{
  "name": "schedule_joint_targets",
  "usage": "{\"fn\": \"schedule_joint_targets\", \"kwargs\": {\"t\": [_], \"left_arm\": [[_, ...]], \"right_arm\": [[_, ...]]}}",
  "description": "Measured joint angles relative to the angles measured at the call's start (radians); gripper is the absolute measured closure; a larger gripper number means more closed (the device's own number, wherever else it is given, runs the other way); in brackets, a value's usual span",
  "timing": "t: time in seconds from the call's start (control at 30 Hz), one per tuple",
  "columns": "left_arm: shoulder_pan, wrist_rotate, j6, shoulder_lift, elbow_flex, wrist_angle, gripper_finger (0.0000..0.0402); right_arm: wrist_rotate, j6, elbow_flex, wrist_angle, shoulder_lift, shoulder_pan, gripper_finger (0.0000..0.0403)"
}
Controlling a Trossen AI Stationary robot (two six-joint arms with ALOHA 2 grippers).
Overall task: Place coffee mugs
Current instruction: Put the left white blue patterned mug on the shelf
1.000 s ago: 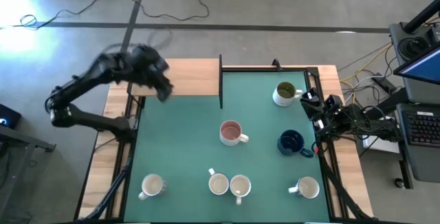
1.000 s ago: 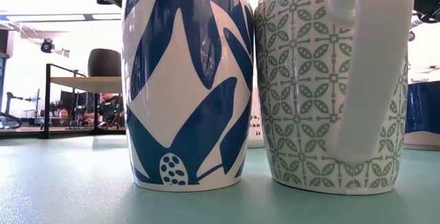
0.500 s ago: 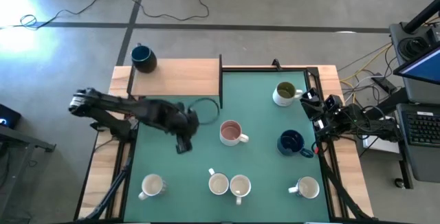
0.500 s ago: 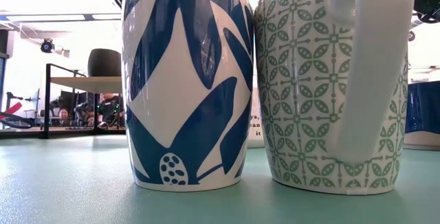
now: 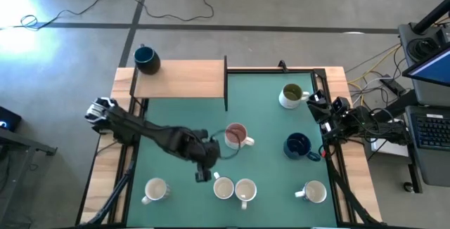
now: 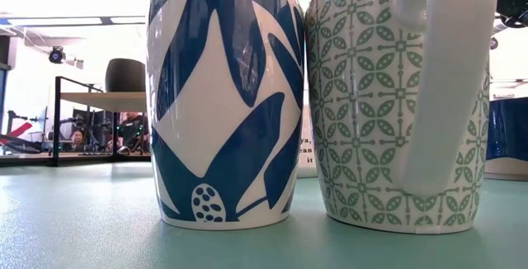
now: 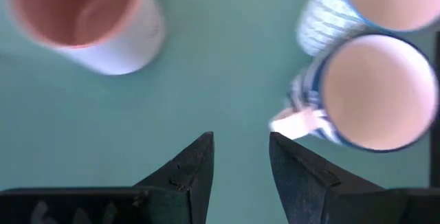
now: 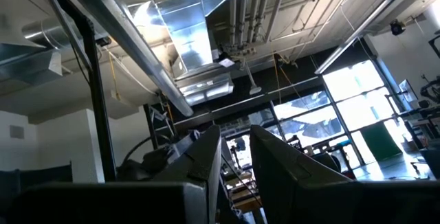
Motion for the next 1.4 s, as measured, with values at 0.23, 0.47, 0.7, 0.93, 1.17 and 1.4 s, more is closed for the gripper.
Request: {"fn": "schedule_joint_targets", "kwargs": {"t": [0.23, 0.47, 0.7, 0.93, 1.17, 1.4], "left_arm": [[-0.056, 0.015, 0.029, 0.078, 0.028, 0.133, 0.0265], [-0.059, 0.049, 0.063, 0.161, 0.1, 0.128, 0.0235], [-0.058, 0.068, 0.106, 0.242, 0.208, 0.034, 0.023], [-0.056, 0.068, 0.132, 0.307, 0.26, -0.031, 0.0231], [-0.054, 0.067, 0.149, 0.313, 0.262, -0.039, 0.0269], [-0.05, 0.067, 0.181, 0.317, 0.257, -0.037, 0.0361]], "right_arm": [[0.0, 0.0, 0.0, 0.0, 0.0, 0.0, 0.0335], [0.0, 0.0, 0.0, 0.0, 0.0, 0.0, 0.0335], [0.0, 0.0, 0.0, -0.001, 0.0, 0.0, 0.0335], [0.0, 0.0, 0.0, -0.001, 0.0, 0.0, 0.0335], [0.0, 0.0, 0.0, -0.001, 0.0, 0.0, 0.0335], [0.0, 0.0, 0.0, -0.001, 0.0, 0.0, 0.0335]]}}
